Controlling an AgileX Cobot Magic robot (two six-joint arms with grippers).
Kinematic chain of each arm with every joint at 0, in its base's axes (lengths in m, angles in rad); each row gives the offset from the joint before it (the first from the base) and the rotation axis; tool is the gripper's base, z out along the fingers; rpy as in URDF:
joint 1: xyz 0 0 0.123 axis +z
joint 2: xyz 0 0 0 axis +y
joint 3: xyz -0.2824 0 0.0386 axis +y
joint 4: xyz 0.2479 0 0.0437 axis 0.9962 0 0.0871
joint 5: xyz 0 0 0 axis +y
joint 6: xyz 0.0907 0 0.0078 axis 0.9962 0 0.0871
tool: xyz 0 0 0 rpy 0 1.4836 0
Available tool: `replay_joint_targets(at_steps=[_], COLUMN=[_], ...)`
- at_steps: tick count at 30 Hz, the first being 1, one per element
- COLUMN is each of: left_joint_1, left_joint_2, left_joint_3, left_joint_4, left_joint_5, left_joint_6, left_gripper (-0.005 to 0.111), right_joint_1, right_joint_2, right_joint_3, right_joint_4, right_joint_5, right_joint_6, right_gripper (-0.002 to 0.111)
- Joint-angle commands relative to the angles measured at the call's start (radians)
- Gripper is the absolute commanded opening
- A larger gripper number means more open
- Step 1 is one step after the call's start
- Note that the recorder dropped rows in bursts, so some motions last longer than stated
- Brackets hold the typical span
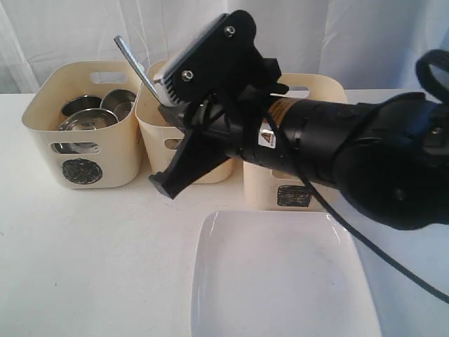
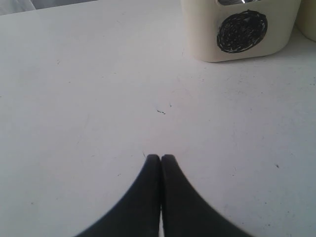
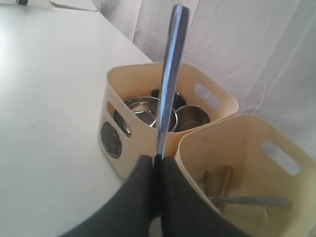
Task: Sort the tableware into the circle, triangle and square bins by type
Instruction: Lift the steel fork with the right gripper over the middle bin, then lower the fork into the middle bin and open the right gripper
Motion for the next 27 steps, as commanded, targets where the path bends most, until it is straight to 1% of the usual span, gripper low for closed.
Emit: replay_joint_targets(at_steps=[1, 5, 8, 11, 14, 19, 27], left_joint_1=[-0.004, -0.004, -0.004, -0.004, -0.004, -0.004, -0.004], left_joint_2=[-0.003, -0.003, -0.003, -0.003, -0.003, -0.003, -0.003], left_joint_3=[0.004, 0.004, 0.004, 0.004, 0.004, 0.004, 0.004], left_joint_4=[-0.006, -0.006, -0.006, -0.006, -0.006, -0.006, -0.006], left_joint_5=[-0.001, -0.001, -0.001, -0.001, -0.001, -0.001, -0.001], left_joint_6=[0.000, 0.000, 0.000, 0.000, 0.000, 0.000, 0.000], left_gripper=[0.000, 0.000, 0.000, 0.000, 0.000, 0.000, 0.000], right_joint_1=[-0.011, -0.049, -0.089, -0.124, -0.154, -0.195, -0.200], right_joint_2=[0.064, 0.109, 0.138, 0.166, 0.196, 0.283, 0.457], right_joint_3=[-0.056, -0.087, -0.089, -0.089, -0.091, -0.147, -0.326], right_joint_4=[-0.002, 0.057, 0.127, 0.205, 0.226, 0.262, 0.264], right_joint_5=[-0.069, -0.140, -0.236, -0.318, -0.369, -0.376, -0.385], right_joint_6=[-0.063, -0.076, -0.086, -0.146, -0.163, -0.163, -0.163], right_gripper=[0.000, 0.000, 0.000, 0.000, 0.000, 0.000, 0.000])
